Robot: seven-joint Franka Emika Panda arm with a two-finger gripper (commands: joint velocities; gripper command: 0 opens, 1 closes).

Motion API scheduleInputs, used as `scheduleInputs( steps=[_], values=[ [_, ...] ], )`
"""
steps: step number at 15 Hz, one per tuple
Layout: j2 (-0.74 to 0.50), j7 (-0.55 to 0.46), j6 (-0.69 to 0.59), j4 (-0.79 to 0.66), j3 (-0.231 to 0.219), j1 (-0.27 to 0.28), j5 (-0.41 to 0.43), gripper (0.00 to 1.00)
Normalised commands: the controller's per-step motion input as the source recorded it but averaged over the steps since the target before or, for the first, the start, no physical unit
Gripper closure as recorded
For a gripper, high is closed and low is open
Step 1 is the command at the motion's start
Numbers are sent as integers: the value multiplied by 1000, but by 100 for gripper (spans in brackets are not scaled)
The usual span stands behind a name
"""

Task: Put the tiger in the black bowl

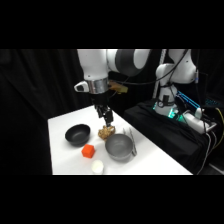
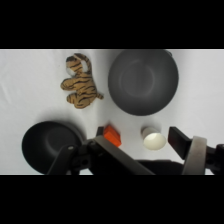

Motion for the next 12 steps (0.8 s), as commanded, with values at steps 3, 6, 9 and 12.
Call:
scheduleInputs(
  steps=[3, 6, 9, 12],
  values=[
    [-47, 0, 21, -24, 7, -23, -1, 0],
    [-115, -38, 62, -103, -25, -65, 10, 0],
    [-177, -96, 125, -203, -57, -110, 30, 0],
    [-238, -150, 215, -315, -78, -137, 58, 0]
  ],
)
